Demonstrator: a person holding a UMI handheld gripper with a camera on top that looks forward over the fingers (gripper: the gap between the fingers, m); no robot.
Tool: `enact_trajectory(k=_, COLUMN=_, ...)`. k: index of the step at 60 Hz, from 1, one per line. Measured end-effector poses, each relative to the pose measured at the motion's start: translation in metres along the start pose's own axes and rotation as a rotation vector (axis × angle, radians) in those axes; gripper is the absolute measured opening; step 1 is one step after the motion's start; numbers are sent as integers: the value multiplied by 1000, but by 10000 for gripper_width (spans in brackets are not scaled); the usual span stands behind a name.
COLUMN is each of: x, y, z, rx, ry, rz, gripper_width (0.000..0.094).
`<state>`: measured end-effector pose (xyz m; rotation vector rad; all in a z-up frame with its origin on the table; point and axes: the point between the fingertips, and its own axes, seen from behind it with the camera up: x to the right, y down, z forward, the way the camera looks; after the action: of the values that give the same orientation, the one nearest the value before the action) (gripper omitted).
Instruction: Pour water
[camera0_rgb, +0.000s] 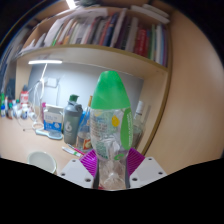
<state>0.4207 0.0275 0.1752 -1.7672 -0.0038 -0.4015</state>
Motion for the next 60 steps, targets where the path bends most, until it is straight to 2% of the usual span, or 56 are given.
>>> enact_trajectory(k=4, x=-8, y=20, z=0, rx=-11, ry=-45, rz=110, gripper_width=357)
enact_trajectory(k=14, x=-12, y=76, z=2, rx=-14, ry=-14, rz=303, gripper_width=370)
enact_trajectory(k=23, x=-21, y=105, z=4, rx=-33, ry=-40, rz=313, gripper_width=389)
enact_trajectory(k=25, x=-21, y=101, z=2, rx=5, ry=-43, rz=307, gripper_width=384)
enact_trajectory(k=28, x=-22, y=100, z=1, rx=17, ry=-51, rz=285, gripper_width=391)
enact_trajectory(k=39, x=-24, y=102, z=3, rx=4, ry=-67, rz=288, gripper_width=411)
enact_trajectory(k=45, x=-24, y=104, z=2, rx=-19, ry=-69, rz=271, gripper_width=502)
enact_trajectory(k=47, x=-25, y=109, z=3, rx=-56, ry=-72, rz=255, gripper_width=545)
enact_trajectory(k=50, x=-27, y=123, z=-2, rx=-142, ry=-82, rz=232, gripper_width=659)
enact_trajectory(k=51, x=-27, y=126, z=-4, rx=-163, ry=-82, rz=230, gripper_width=738)
enact_trajectory(k=55, x=-23, y=129, z=-18, rx=-185, ry=-64, rz=241, gripper_width=862)
enact_trajectory(k=60, x=-25, y=128, z=-44, rx=-205, ry=-61, rz=248, gripper_width=838)
